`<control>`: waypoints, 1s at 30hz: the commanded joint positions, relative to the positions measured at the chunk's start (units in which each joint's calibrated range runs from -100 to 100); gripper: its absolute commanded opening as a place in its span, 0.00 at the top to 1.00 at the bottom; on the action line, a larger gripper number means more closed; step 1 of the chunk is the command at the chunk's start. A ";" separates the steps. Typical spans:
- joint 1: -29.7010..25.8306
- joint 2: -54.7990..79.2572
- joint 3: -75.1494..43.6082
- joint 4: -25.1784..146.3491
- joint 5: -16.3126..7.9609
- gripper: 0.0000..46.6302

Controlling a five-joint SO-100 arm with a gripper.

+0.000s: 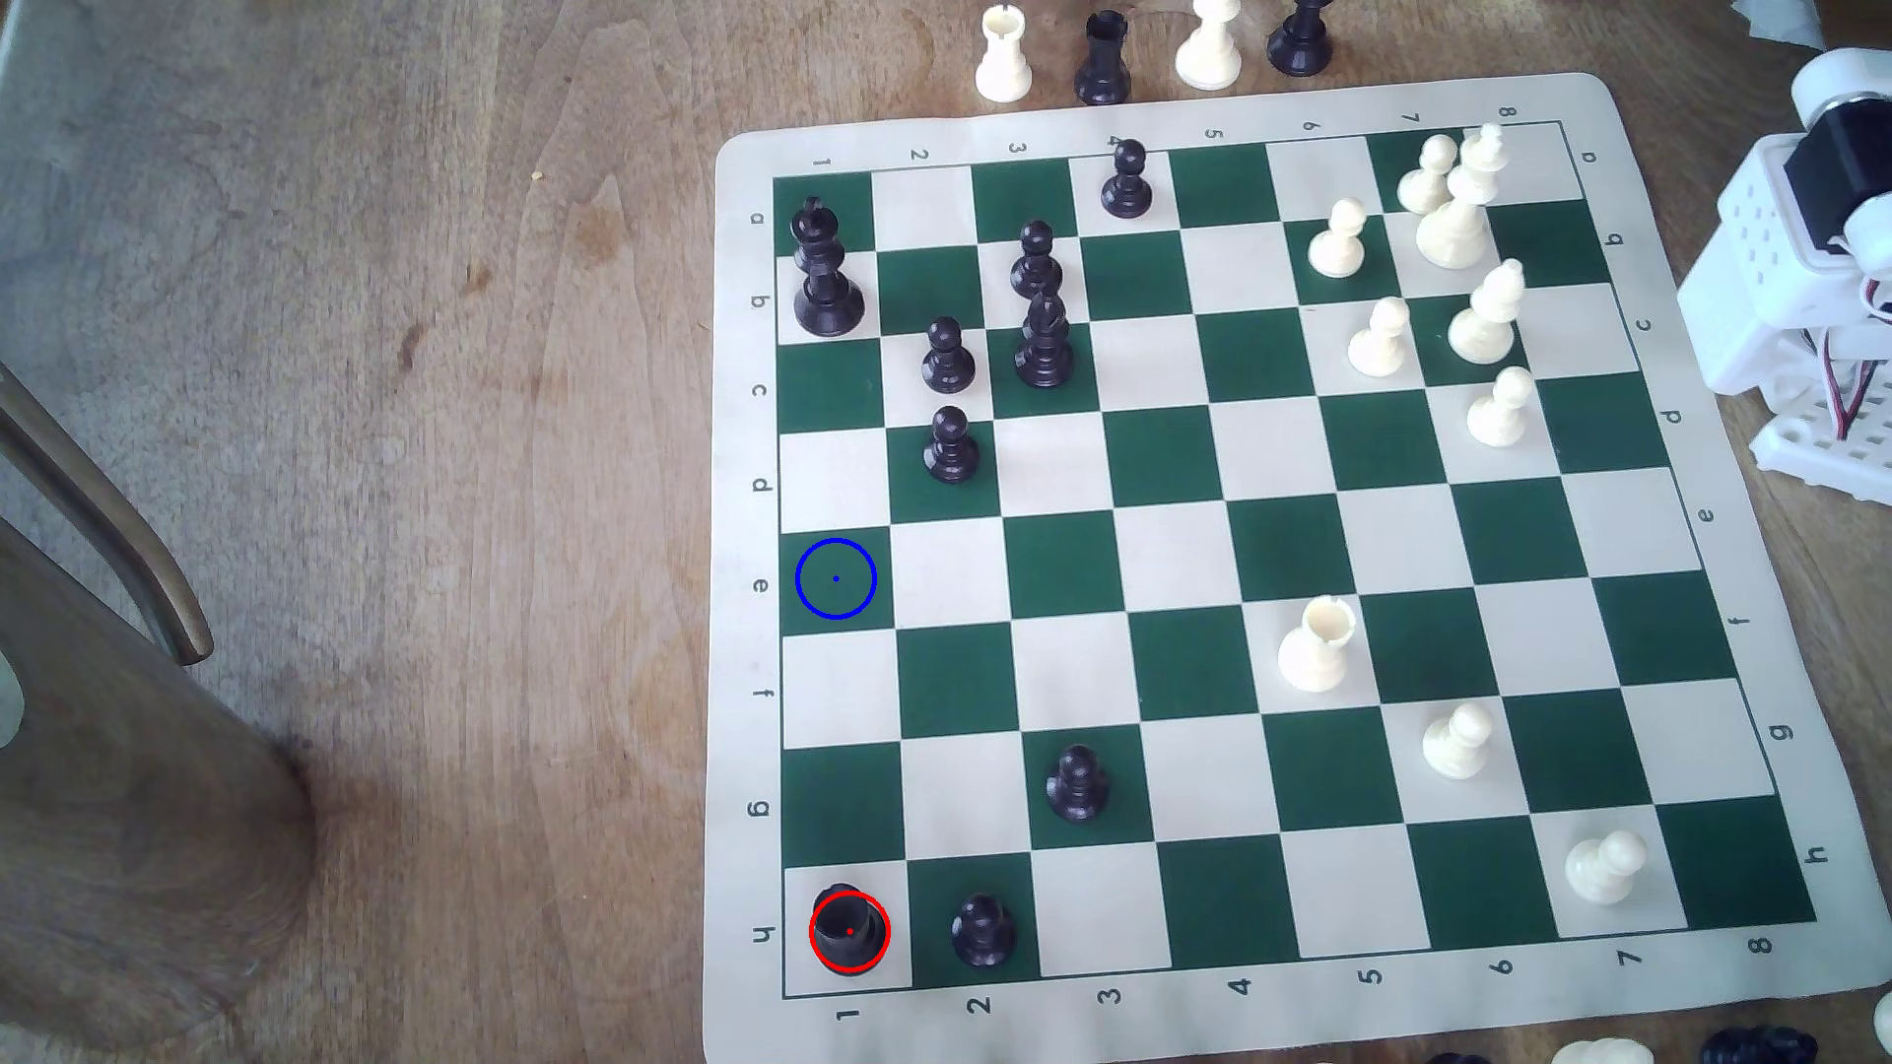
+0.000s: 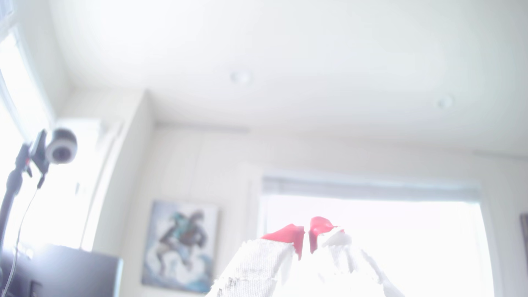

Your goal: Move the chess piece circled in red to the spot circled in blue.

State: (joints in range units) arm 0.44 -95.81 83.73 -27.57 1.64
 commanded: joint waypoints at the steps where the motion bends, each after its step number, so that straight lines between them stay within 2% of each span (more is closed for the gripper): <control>1: -2.75 0.14 -3.95 11.76 -0.10 1.00; 4: -4.00 0.14 -5.67 21.84 -0.10 1.00; 6: -4.63 0.14 -9.66 31.17 0.98 1.00; 9: -8.69 12.45 -23.35 46.00 0.49 0.98; 11: -11.35 19.07 -29.52 51.16 -0.49 0.98; 12: -14.09 26.80 -35.32 53.45 -1.56 0.98; 15: -17.53 40.04 -42.84 54.84 -2.44 0.98; 22: -20.74 57.10 -57.44 60.08 -4.35 0.96; 30: -22.77 80.95 -76.93 68.52 -5.37 0.97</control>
State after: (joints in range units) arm -21.39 -23.25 19.39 37.21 -3.35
